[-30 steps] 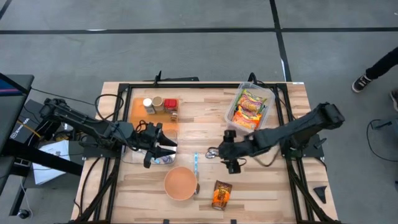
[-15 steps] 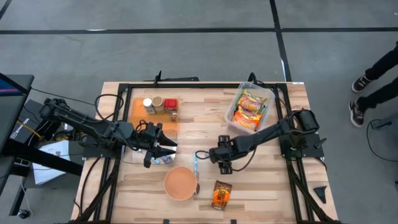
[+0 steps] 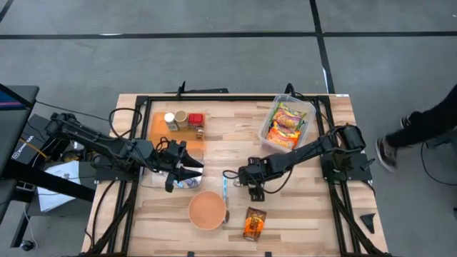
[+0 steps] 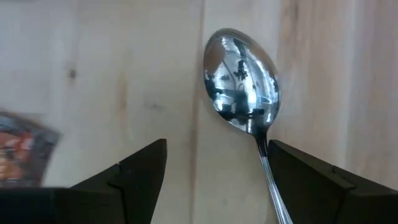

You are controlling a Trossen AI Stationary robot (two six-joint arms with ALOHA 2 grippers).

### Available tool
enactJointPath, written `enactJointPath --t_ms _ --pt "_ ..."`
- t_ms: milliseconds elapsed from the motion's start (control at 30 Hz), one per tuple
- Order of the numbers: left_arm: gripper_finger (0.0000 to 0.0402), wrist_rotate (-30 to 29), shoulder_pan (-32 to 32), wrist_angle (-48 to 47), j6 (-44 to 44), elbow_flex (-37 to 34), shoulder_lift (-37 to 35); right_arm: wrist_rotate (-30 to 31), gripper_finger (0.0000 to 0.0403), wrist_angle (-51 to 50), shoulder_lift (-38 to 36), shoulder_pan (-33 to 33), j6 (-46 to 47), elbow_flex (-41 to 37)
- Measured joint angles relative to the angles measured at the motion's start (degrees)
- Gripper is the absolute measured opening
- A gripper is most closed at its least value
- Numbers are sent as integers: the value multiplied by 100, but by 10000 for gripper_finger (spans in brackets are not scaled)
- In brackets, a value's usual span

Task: Pick & Place Food Item
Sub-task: Put the silver spoon into the bottom transparent bin

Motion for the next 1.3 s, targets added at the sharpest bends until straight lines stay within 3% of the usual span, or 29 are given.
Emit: enactJointPath --t_ms 200,1300 --pt "149 0 0 0 0 0 0 -545 274 80 -2 -64 137 4" --pt "149 -150 2 -2 -20 0 0 -326 274 257 28 -69 182 -4"
